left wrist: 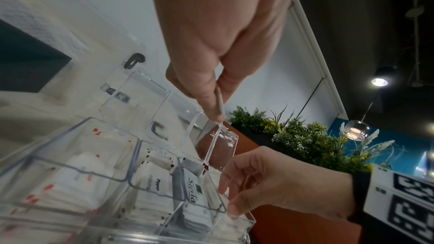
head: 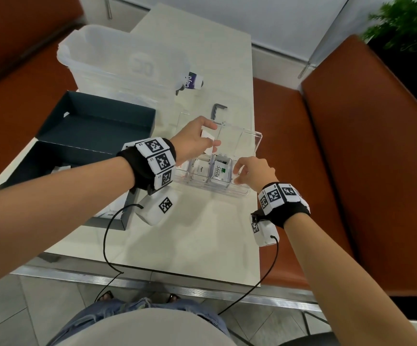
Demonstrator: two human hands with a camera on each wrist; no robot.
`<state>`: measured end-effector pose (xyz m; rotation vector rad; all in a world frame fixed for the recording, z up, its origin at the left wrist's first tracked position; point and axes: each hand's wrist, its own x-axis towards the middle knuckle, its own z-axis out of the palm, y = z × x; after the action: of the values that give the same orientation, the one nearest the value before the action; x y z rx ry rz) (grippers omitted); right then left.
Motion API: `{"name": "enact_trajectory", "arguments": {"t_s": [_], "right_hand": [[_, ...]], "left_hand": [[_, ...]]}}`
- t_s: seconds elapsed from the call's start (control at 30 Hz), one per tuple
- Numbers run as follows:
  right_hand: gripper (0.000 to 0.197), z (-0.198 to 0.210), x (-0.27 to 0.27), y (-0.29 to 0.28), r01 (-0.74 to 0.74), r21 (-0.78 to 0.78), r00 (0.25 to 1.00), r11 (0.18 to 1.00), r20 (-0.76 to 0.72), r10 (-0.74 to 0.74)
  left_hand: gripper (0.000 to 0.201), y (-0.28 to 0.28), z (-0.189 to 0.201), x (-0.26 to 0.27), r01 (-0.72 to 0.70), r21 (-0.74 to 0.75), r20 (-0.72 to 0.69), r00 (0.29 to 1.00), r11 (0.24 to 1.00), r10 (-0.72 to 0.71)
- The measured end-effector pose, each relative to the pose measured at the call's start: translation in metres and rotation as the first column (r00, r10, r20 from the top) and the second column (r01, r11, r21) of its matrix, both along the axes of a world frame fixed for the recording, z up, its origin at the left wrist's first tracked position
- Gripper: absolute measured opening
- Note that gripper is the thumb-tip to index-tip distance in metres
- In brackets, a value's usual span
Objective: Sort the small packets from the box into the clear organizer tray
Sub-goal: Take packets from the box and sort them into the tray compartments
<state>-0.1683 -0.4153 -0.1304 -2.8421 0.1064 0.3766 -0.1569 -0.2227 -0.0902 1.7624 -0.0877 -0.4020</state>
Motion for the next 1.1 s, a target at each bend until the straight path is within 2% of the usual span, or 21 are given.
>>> {"name": "enact_trajectory", "arguments": {"t_s": [0.1,0.2,0.3,0.4,0.47,0.53,0.7,0.87,1.1], "right_hand": [[0.017,0.000,-0.002,0.001,-0.010,-0.011,1.000,1.000,0.005,0.010],[0.012,0.008,-0.002,0.001,-0.049,-0.037,0.998,0.998,0.036,0.050],[0.012,0.022,0.002,0.007,-0.043,0.181,0.981,0.983,0.193,0.007],[0.016,0.036,0.004,0.021,-0.077,0.388,0.936,0.918,0.345,-0.068],[0.019,0.045,0.006,0.030,-0.080,0.489,0.917,0.869,0.377,-0.128],[0.019,0.051,0.009,0.037,-0.077,0.555,0.917,0.829,0.366,-0.160],[0.010,0.054,0.016,0.052,-0.139,0.561,0.928,0.816,0.360,-0.090],[0.008,0.046,0.028,0.069,-0.057,0.617,0.957,0.785,0.257,-0.133],[0.013,0.017,0.039,0.104,0.002,0.509,0.979,0.861,0.176,-0.107]], "left_hand": [[0.041,0.002,-0.001,0.002,-0.060,-0.080,-0.035,0.998,0.995,0.057],[0.035,0.006,-0.001,0.004,-0.125,-0.203,-0.098,0.989,0.971,0.107],[0.022,0.010,-0.001,0.008,-0.177,-0.177,-0.081,0.983,0.968,0.165],[0.014,0.011,-0.001,0.011,-0.206,-0.140,-0.039,0.979,0.969,0.202],[0.012,0.012,-0.001,0.012,-0.204,-0.144,-0.025,0.979,0.968,0.202],[0.011,0.012,-0.001,0.012,-0.196,-0.157,-0.008,0.980,0.968,0.197],[0.012,0.018,-0.003,0.009,-0.191,-0.167,0.027,0.980,0.967,0.198],[0.009,0.035,-0.007,0.011,-0.267,-0.117,0.018,0.963,0.957,0.271],[0.008,0.070,-0.010,0.012,-0.392,-0.125,-0.053,0.920,0.911,0.388]]}}
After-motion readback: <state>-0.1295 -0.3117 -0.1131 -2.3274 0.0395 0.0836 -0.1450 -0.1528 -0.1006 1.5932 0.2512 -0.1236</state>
